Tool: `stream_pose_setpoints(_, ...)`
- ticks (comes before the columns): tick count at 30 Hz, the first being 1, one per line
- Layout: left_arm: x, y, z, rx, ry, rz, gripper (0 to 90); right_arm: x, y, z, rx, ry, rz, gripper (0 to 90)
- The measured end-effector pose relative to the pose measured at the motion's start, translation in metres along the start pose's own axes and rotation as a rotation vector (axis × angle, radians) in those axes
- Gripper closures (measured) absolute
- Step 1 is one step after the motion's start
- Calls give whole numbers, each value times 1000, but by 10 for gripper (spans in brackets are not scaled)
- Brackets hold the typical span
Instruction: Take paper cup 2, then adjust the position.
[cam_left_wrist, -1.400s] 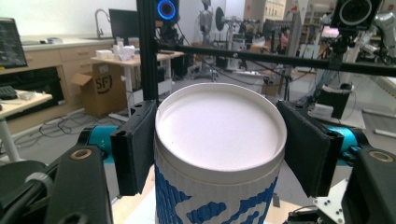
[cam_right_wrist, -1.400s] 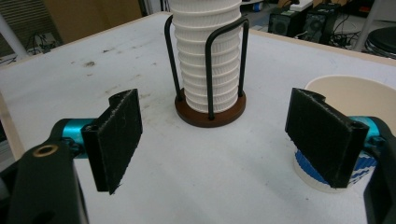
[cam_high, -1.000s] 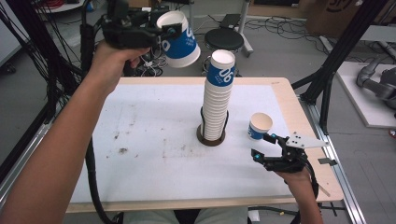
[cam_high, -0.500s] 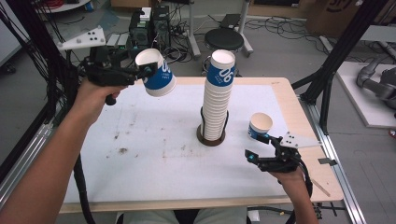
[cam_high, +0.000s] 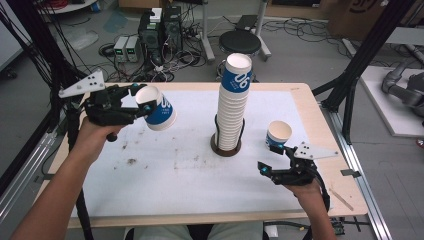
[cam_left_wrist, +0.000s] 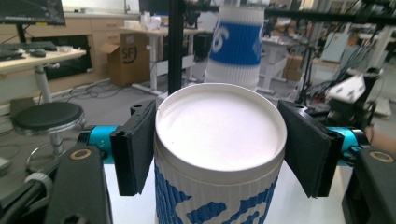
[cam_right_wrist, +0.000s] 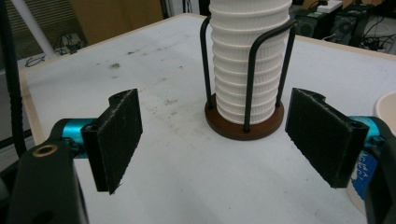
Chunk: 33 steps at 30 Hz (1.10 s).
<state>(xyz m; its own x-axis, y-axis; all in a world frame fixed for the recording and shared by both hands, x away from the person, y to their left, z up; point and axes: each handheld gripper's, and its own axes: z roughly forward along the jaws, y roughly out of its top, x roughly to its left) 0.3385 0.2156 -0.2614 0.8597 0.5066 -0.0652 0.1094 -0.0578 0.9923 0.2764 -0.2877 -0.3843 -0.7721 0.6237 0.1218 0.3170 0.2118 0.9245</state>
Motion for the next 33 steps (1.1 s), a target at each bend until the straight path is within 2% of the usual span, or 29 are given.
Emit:
stream_pose_setpoints(5,0,-24,-1,11,-7,-25,313,3,1,4,-2,8,-9,192)
stream_pose_setpoints(10,-4,-39,-1,17,-14,-18,313,4,3,10,-2,16,-14,192)
stream_pose_setpoints(15,-11,-47,3,29,-21,-3,313,8,5,11,-8,28,-29,192)
stream_pose_setpoints(20,-19,-50,10,42,-48,16,313,12,8,12,-6,51,-34,192)
stream_pose_setpoints(32,-35,-67,23,52,-102,23,312,24,12,22,-6,106,-64,192)
stream_pose_setpoints(33,-37,-69,24,53,-109,21,313,27,13,24,-8,119,-78,192)
